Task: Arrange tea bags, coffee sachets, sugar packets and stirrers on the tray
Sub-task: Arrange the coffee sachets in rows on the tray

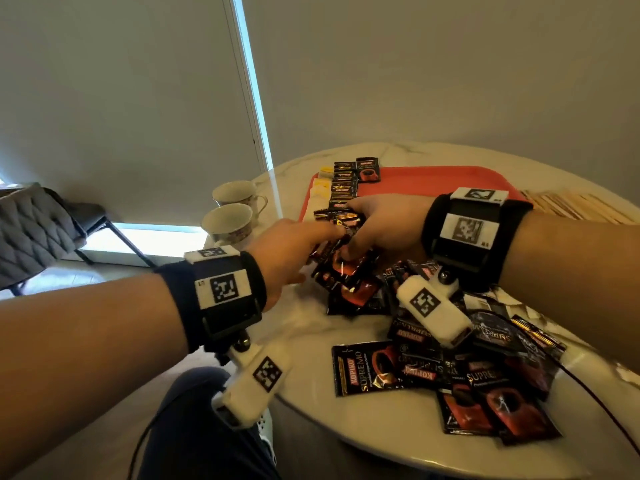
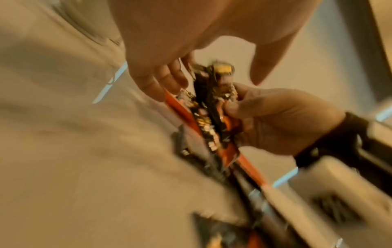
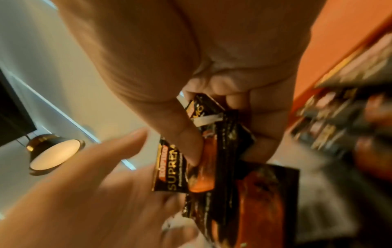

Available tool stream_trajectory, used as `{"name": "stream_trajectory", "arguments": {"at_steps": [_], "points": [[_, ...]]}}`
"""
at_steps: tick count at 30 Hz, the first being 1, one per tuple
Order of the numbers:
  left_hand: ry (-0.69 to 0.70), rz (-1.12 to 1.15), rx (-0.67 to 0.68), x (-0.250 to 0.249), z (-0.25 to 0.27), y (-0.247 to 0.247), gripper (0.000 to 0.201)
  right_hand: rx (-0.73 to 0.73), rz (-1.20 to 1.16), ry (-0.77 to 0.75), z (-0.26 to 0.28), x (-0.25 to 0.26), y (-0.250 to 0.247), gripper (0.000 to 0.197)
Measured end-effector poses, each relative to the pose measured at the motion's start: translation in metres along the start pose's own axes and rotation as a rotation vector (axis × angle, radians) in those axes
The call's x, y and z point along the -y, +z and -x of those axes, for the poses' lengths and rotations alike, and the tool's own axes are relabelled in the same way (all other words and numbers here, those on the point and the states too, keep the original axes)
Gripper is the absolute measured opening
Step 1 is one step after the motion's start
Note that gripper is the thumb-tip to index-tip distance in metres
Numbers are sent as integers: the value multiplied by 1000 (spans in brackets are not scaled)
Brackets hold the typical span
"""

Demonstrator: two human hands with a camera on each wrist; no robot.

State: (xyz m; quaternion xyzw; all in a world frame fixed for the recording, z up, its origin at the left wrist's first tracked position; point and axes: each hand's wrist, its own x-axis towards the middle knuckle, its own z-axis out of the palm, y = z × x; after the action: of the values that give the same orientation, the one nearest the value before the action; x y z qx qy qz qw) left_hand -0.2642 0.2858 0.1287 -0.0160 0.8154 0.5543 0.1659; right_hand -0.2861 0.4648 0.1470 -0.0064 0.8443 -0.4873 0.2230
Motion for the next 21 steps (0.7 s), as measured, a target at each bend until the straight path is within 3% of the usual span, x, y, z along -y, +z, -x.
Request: {"name": "stream_trajectory", "arguments": {"at_steps": [3,7,10,12,15,17,19,21], "points": [[23,-252,135,13,14,-1,95,-129,76,68,3,-4,-15,70],[250,-680,265,19,27,13,120,-181,3,137,8,-10,-31,48],[286,-992,262,18,23,27,150,-198,-21,152,10,-12,-33,45],[289,-1096,255,14,19,33,139,-206,-21,151,10,-13,-33,38],[255,-1047,241,7,13,33,100,-212,15,154,12,-12,-32,39],[185,-978,244,3,7,29,77,-205,27,158,12,-12,-31,59],[131,-942,227,4,0,24,69,-210,12,149,11,-13,-32,74],[79,-956,181,5,-5,18,65,-205,-20,141,10,-13,-34,72]]}}
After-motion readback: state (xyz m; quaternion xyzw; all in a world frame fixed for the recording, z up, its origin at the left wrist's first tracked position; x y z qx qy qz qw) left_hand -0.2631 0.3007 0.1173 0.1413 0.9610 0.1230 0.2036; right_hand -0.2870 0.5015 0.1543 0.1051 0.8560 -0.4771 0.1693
